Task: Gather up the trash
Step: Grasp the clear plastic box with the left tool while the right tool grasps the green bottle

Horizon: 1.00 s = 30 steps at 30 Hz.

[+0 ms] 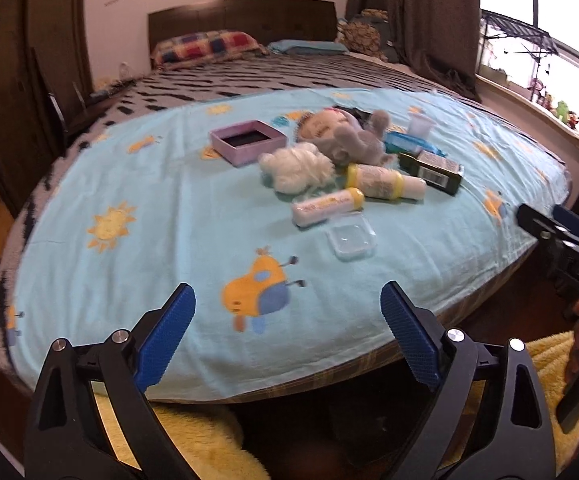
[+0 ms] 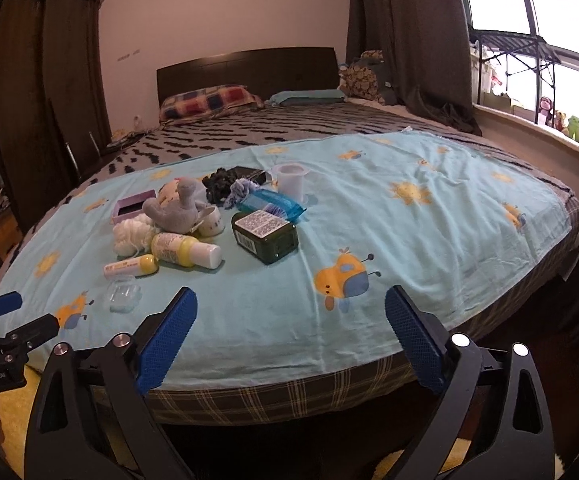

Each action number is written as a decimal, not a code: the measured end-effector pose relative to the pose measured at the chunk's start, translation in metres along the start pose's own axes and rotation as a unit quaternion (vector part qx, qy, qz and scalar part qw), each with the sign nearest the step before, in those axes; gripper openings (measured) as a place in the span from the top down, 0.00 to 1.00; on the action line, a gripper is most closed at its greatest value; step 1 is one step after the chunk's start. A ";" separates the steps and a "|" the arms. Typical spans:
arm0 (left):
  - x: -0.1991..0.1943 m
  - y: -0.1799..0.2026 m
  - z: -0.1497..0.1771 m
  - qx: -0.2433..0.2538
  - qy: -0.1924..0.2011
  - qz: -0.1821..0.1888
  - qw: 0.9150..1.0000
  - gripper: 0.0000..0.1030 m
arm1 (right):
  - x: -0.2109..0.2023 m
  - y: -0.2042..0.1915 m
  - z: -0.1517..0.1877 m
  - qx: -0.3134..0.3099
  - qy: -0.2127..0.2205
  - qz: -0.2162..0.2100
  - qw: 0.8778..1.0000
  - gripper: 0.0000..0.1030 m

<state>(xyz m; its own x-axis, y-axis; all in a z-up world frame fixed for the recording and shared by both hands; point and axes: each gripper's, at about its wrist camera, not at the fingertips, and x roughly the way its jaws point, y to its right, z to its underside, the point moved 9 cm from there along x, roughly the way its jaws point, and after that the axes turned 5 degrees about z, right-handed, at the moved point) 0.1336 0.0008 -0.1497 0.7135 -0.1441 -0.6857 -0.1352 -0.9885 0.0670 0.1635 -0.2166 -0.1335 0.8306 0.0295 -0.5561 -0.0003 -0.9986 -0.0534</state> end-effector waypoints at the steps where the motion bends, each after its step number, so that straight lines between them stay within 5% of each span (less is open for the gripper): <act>1: 0.005 0.005 0.000 0.001 -0.003 0.012 1.000 0.14 | 0.007 -0.001 0.000 -0.002 -0.003 -0.001 1.000 0.15; 9: 0.044 0.033 -0.010 0.014 -0.025 0.027 0.999 0.16 | 0.053 -0.013 -0.011 -0.021 -0.017 -0.019 0.999 0.21; 18: 0.081 0.035 -0.019 0.008 -0.047 0.016 0.999 0.34 | 0.101 -0.021 -0.025 -0.039 -0.033 -0.038 0.998 0.27; 23: 0.085 0.029 -0.027 0.004 -0.043 0.019 0.999 0.60 | 0.113 -0.030 -0.024 -0.044 -0.043 -0.047 0.997 0.46; 30: 0.075 0.025 -0.022 0.001 -0.036 0.040 0.999 0.62 | 0.094 -0.023 -0.016 -0.050 -0.040 -0.034 0.997 0.51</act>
<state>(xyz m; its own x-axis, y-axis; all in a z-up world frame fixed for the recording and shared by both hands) 0.1993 -0.0357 -0.1834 0.6490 -0.2189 -0.7286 -0.1914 -0.9739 0.1222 0.2510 -0.1918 -0.1710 0.7802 0.0959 -0.6181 0.1130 -0.9935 -0.0116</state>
